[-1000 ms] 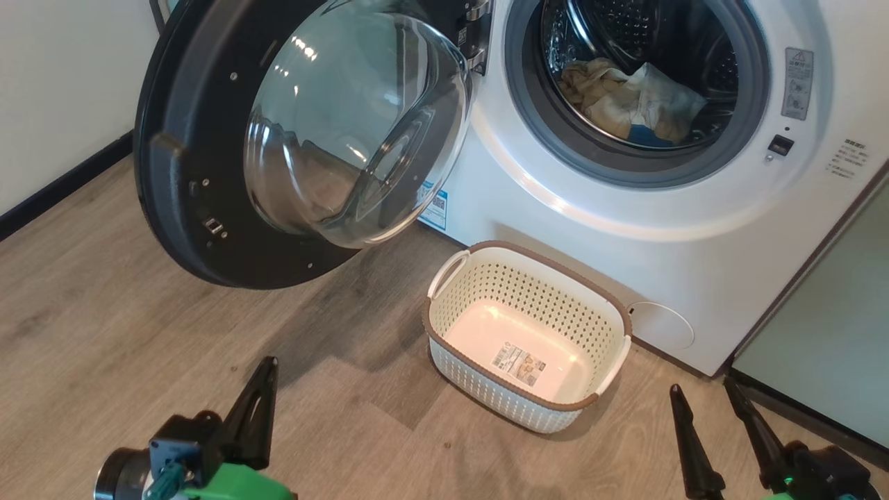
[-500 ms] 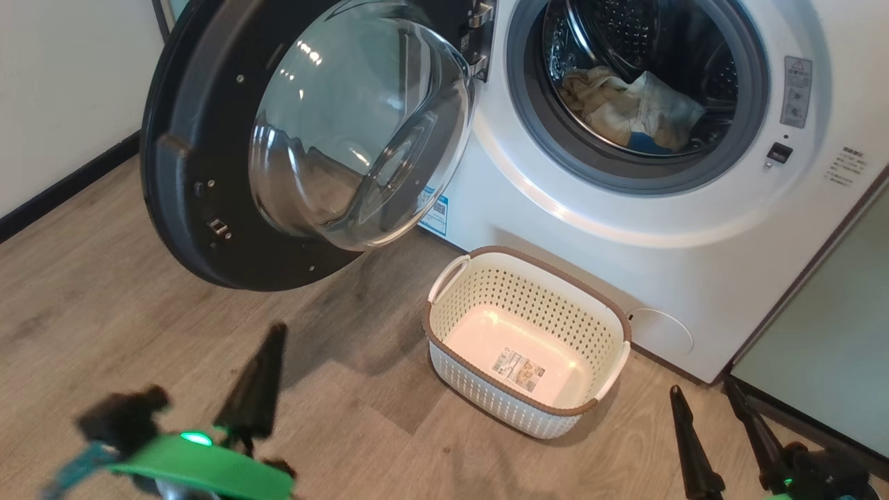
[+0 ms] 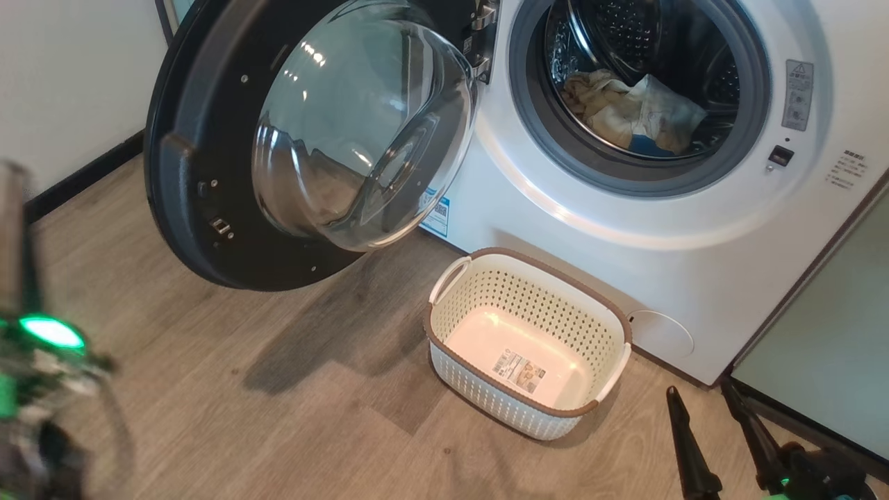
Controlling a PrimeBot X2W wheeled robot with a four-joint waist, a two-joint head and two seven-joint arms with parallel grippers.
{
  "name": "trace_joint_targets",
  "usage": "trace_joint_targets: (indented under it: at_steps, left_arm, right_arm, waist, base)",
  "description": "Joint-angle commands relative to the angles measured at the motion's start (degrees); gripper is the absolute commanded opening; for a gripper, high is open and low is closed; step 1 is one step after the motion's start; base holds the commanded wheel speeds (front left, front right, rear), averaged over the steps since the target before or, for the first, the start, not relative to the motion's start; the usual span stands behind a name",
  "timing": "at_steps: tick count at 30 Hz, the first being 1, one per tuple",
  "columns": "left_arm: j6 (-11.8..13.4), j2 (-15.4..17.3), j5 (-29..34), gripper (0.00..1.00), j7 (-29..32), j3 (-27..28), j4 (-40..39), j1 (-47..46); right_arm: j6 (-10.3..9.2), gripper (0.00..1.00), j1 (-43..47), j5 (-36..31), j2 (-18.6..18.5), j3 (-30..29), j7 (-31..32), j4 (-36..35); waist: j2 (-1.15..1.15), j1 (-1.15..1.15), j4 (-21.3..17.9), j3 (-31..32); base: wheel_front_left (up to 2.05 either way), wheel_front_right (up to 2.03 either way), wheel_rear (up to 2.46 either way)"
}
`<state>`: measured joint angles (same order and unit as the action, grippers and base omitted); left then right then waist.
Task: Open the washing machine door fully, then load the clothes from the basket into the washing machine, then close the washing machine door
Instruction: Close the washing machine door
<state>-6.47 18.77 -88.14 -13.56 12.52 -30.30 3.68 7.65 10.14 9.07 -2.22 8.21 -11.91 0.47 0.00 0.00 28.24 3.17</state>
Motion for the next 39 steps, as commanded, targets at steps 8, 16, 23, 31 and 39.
trace_joint_targets:
  at_steps: [8,16,23,31,39]
  left_arm:
    - [3.1,12.5,-9.3,0.0,3.5,14.6,6.4,-14.2]
    - [8.8,25.4,-14.8,0.0,13.2,14.5,27.6,-23.0]
    - [12.1,30.5,-20.8,0.0,23.6,11.2,41.7,-28.3]
    - [14.6,31.0,-23.5,0.0,28.5,8.9,51.6,-31.2]
    - [14.0,30.6,-23.7,0.0,33.4,5.7,55.6,-31.9]
  right_arm:
    - [-0.16,1.0,-2.8,0.2,-0.7,1.1,-0.4,-1.8]
    - [-0.16,1.0,-2.7,0.1,-0.7,1.2,-0.4,-2.0]
    - [-0.16,1.0,-2.4,-0.9,-0.7,0.5,0.4,-2.7]
    - [-0.16,1.0,-3.7,-1.8,-0.9,0.7,1.3,-3.9]
    - [-0.16,1.0,-5.0,-2.1,-1.9,0.6,2.3,-5.0]
  waist:
    - [0.0,0.0,-0.1,-0.2]
    - [0.0,0.0,-1.2,-0.5]
    - [0.0,0.0,-2.8,-1.6]
    - [0.0,0.0,-5.3,-3.9]
    - [0.0,0.0,-8.5,-7.1]
  base:
    - [0.0,0.0,0.0]
    - [0.0,0.0,0.0]
    - [0.0,0.0,0.0]
    - [0.0,0.0,0.0]
    - [0.0,0.0,0.0]
